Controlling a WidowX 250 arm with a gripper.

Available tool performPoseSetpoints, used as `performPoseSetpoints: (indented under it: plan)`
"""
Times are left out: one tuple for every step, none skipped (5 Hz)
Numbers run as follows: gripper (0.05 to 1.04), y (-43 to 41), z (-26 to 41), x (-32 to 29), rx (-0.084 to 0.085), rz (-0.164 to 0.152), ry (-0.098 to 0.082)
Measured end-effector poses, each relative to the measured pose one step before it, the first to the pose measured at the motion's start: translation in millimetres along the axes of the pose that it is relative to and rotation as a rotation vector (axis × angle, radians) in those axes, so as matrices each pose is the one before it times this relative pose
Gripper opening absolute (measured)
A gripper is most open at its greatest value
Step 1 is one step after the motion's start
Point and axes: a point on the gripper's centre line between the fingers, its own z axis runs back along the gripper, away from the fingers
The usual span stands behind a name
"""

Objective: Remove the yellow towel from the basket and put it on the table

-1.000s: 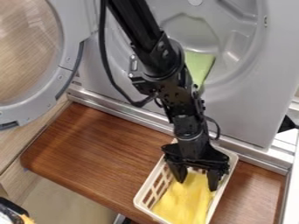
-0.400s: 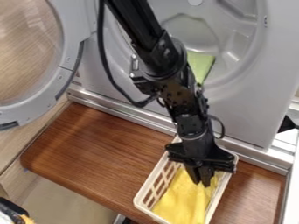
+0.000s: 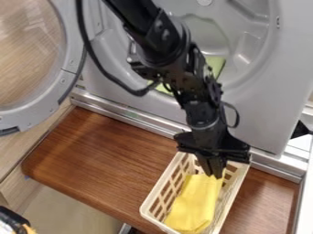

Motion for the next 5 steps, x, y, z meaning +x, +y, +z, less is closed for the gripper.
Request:
performPoseSetpoints:
  plan:
    - [0.054,-4.57,18.51,3.79,-0.0015,-0.0047,-0.0238]
    - [0.054,-4.89,17.39,0.56,-0.003,-0.0249,0.0164]
    - [0.054,-4.45,18.63,0.77,0.0064,-0.0289,0.0123]
    - [0.054,1.18,18.7,0.94,0.0056,-0.0021,-0.0186]
    - [0.054,10.97,25.39,4.25,0.0392,0.0126,-0.024]
